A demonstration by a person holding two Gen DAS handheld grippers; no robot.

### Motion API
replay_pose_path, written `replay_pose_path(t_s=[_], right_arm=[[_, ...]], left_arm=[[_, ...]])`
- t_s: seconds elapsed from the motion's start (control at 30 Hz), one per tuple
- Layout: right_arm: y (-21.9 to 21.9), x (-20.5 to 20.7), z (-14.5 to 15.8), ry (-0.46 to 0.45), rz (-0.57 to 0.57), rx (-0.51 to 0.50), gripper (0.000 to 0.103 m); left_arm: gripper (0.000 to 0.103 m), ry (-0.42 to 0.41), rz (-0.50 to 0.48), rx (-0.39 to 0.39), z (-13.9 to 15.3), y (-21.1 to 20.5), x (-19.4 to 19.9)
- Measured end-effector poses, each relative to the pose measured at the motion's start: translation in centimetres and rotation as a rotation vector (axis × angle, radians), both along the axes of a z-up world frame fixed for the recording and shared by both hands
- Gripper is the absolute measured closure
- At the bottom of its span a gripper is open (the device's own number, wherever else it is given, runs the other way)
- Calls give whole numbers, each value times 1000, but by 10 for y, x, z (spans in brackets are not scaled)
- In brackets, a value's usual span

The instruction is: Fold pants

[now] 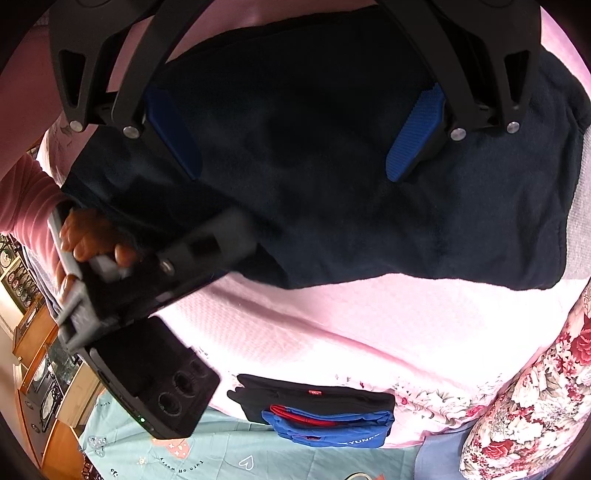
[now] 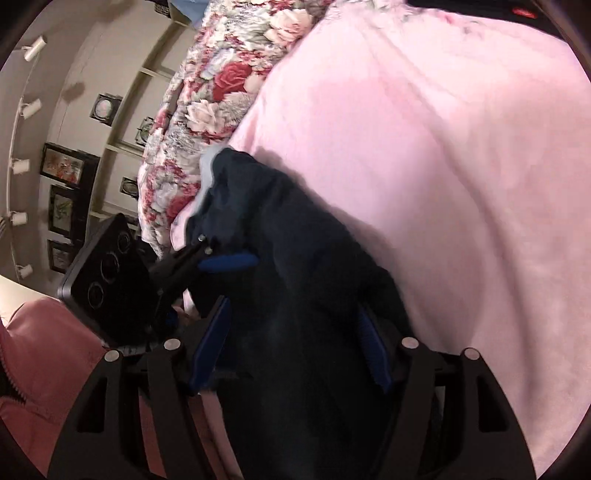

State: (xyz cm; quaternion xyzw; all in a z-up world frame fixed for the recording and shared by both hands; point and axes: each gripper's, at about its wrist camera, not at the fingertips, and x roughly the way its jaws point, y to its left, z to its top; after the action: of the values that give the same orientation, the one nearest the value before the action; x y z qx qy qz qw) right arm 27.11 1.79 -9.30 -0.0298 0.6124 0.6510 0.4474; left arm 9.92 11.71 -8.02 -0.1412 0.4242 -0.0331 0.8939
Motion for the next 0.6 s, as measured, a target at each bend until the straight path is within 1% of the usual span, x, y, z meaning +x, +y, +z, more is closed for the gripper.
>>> replay_pose_path(t_s=[0.03,0.07,0.13,0.17,0.2,0.23,0.27,0.3,0.33,0.37,0.4,0.43,0.47,0.53,0.6], right_arm=[[2,-2,-1,5,35,14,30],[5,0,-1,14,55,22,30],[0,14,-4,73,16,26,30],[-1,20,-10,141,2,42,31],[-1,23,-12,182,1,65,31],[3,24,-12,191,-18,81,32],[3,29,-9,157,-65,87,35],[1,38,-5,80,-146,100,38],[-3,45,-2,25,-188,132,48],[-5,49,-5,37,-206,136,54],[-5,49,-12,74,-212,111,56],[-5,47,-13,58,-214,108,58],[-5,43,-9,10,-209,105,58],[-6,38,-3,-31,-211,102,58],[-12,31,11,-82,-220,109,57]], left_arm=[[2,-1,0,0,0,0,0],[2,-2,0,0,0,0,0],[2,-1,-1,-1,0,0,0],[2,2,-1,-3,0,1,0],[2,2,-1,-5,0,1,0],[2,1,-1,-4,0,1,0],[2,1,-1,0,0,1,0],[2,3,-2,4,0,0,0],[2,5,-4,10,0,0,0],[2,6,-4,12,0,-1,0],[2,6,-4,13,0,-1,0],[2,6,-4,12,0,0,0],[2,3,-5,12,0,0,-1],[2,-3,-8,4,2,1,-3],[2,-11,-20,-30,7,5,-6]])
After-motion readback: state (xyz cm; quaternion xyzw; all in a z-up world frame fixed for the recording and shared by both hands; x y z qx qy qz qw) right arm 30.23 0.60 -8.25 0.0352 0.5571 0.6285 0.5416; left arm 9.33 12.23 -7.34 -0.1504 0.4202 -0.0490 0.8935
